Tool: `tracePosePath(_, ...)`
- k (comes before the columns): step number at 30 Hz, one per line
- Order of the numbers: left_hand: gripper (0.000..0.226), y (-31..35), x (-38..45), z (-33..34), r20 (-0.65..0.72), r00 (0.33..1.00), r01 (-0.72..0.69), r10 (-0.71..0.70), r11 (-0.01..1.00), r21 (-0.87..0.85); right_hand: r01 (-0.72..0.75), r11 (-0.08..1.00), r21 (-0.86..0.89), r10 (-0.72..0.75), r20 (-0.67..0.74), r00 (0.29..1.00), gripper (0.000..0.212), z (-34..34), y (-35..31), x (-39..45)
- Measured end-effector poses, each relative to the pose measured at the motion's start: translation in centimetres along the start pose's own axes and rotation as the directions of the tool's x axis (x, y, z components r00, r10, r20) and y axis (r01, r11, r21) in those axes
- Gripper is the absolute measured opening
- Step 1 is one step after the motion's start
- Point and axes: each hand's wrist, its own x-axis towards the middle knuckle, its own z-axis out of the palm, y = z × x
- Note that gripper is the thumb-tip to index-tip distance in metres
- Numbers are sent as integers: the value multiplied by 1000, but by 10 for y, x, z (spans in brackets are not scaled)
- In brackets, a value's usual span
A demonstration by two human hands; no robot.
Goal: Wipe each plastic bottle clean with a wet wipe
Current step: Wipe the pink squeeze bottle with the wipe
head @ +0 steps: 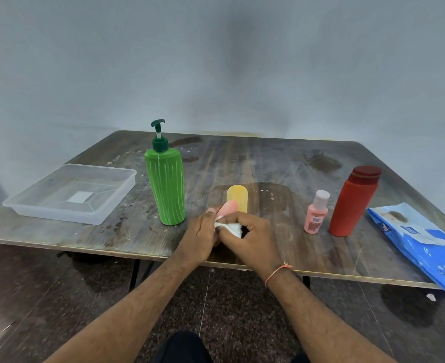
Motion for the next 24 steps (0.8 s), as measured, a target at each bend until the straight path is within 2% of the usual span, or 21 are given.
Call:
tracePosePath(3, 20, -4, -6, 1, -79, 995, -49, 65, 981, 188, -55, 993, 105, 70, -144, 987, 15, -1, 1, 4)
tracePosePath(4, 33, -7, -8, 0, -57, 989, -115, 134, 959, 259, -61, 990, 131, 82, -167, 983, 17, -1, 1, 5)
tracePosePath(5, 45, -9, -8, 0, -1, 989, -138, 146, 938, 318, -61, 989, 134, 83, -163, 983, 19, -2, 1, 5)
tracePosePath(6, 40, -10, -7, 0, -4, 988, -144, 155, 930, 339, -58, 992, 112, 74, -137, 988, 20, -3, 0, 4)
tracePosePath(7, 29, -8, -5, 0, -26, 990, -122, 135, 946, 300, -42, 996, 76, 49, -94, 994, 21, -4, 0, 3)
tracePosePath(8, 27, -5, -4, -2, -36, 996, -75, 86, 972, 224, -14, 999, 40, 16, -43, 999, 21, -4, -1, 1)
tracePosePath(9, 36, -1, -3, -2, -48, 998, -24, 29, 995, 97, 13, 1000, 18, -13, -1, 1000, 22, -3, -2, -1)
tracePosePath(11, 48, 5, -2, 0, -29, 999, 42, -43, 999, -34, 24, 1000, 15, -25, 18, 1000, 21, -1, -2, -2)
tracePosePath(13, 42, 8, -6, 2, -42, 999, 23, -22, 999, 29, -1, 999, 34, 2, -30, 1000, 19, -1, -1, -1)
tracePosePath(14, 38, 7, -8, 3, -65, 998, -18, 25, 993, 116, -15, 998, 53, 19, -70, 997, 19, -2, 0, 0)
tracePosePath(15, 28, 6, -10, 3, -118, 987, -87, 108, 981, 172, -29, 996, 80, 39, -115, 993, 19, -2, 1, 1)
tracePosePath(16, 11, 5, -12, 3, -95, 986, -116, 133, 979, 167, -45, 992, 114, 63, -159, 985, 20, -3, 1, 2)
tracePosePath(19, 78, -29, 1, 4, 15, 988, -148, 152, 934, 325, -71, 984, 165, 106, -219, 970, 21, -3, 2, 6)
tracePosePath(20, 84, -29, 2, 5, 3, 984, -170, 179, 932, 320, -69, 984, 162, 104, -216, 971, 22, -3, 3, 6)
tracePosePath(21, 77, -22, 2, 1, 34, 988, -153, 150, 937, 313, -65, 985, 159, 97, -203, 974, 24, -4, 3, 6)
tracePosePath(22, 55, -9, -2, 0, 68, 989, -145, 132, 954, 263, -64, 986, 156, 92, -179, 979, 24, -4, 3, 5)
tracePosePath(23, 25, -4, -5, 4, -40, 982, -166, 183, 949, 267, -63, 987, 146, 84, -141, 986, 23, -5, 4, 4)
tracePosePath(24, 23, -3, -5, 1, -114, 976, -155, 187, 958, 240, -57, 991, 122, 69, -95, 993, 22, -4, 4, 3)
